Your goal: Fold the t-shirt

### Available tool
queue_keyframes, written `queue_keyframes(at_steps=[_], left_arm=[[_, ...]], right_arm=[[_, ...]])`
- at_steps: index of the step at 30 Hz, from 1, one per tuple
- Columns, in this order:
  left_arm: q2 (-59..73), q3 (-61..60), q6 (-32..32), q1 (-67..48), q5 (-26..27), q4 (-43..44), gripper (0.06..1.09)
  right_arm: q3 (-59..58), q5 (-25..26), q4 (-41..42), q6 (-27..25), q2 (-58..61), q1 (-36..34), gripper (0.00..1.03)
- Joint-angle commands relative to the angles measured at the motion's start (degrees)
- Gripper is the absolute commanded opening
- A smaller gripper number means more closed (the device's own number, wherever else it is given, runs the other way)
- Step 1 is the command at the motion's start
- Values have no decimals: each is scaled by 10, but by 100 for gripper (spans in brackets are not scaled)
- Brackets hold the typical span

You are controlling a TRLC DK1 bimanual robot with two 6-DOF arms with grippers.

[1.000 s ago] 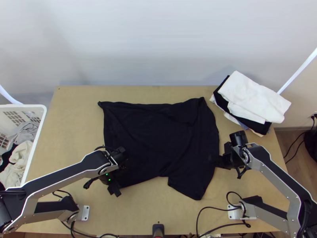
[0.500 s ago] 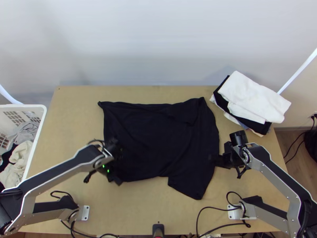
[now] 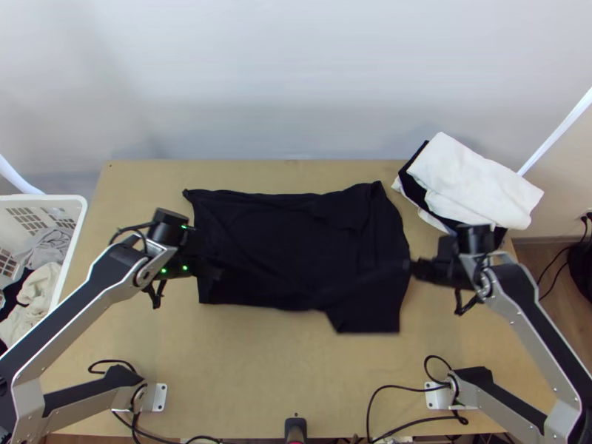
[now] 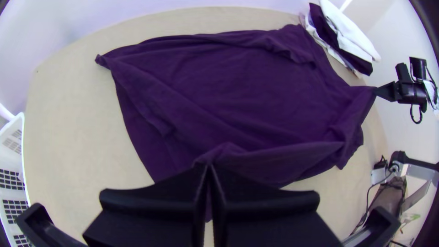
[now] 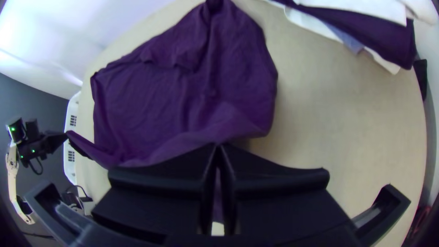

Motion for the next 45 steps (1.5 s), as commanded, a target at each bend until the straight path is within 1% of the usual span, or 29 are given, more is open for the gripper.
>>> queue_keyframes(at_steps=[1,6,9,11,14,16,22,25,29,36,40,45], left_arm=[[-18,-1,-30,31,5,20,10],[-24,27,-54,79,4,43,10],[-25,68,-69,102,2,45,10],[-23,106,-76,115,-1,44,10],[-10,183,-80,131,-6,39,10],[-1,234,-80,141,-12,40,10],[21,371,-80,171,-23,47,10],[28,417,-79,192,-24,64,10],[27,453,-78,220,-23,93,10],[-10,489,-79,234,-23,119,10],[-55,499,-84,235,-29,145,10],[-120,499,-95,235,-63,168,10]], right_arm=[[45,3,3,-7,2,-13,3],[96,3,3,-16,11,-18,3],[138,4,3,-19,25,-18,3],[179,15,3,-25,39,-17,3],[264,25,-6,-25,75,-16,3],[335,31,-21,-25,103,-14,3],[544,57,-29,-33,174,-9,3],[631,60,-35,-34,207,-9,3],[708,66,-35,-34,228,-9,3],[823,77,-32,-35,211,-14,3],[828,78,8,-35,150,-20,3],[805,76,-2,-35,59,-13,3]])
